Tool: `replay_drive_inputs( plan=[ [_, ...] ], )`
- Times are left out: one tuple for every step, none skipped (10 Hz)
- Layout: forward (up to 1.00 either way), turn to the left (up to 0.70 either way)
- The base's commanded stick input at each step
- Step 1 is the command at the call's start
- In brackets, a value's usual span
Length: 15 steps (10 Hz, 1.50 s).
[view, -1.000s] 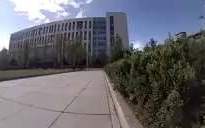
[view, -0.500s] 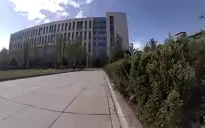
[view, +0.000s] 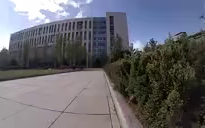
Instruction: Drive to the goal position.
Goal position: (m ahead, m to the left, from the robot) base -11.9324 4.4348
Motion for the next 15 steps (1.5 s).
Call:
replay_drive_inputs(
  plan=[
    [0.04,0.00],
    [0.04,0.00],
    [0.05,0.00],
    [0.04,0.00],
    [0.04,0.00],
    [0.04,0.00],
    [0.04,0.00],
    [0.05,0.00],
    [0.05,0.00],
    [0.04,0.00],
    [0.04,0.00],
    [0.04,0.00],
    [0.04,0.00],
    [0.04,0.00],
    [0.04,0.00]
  ],
)
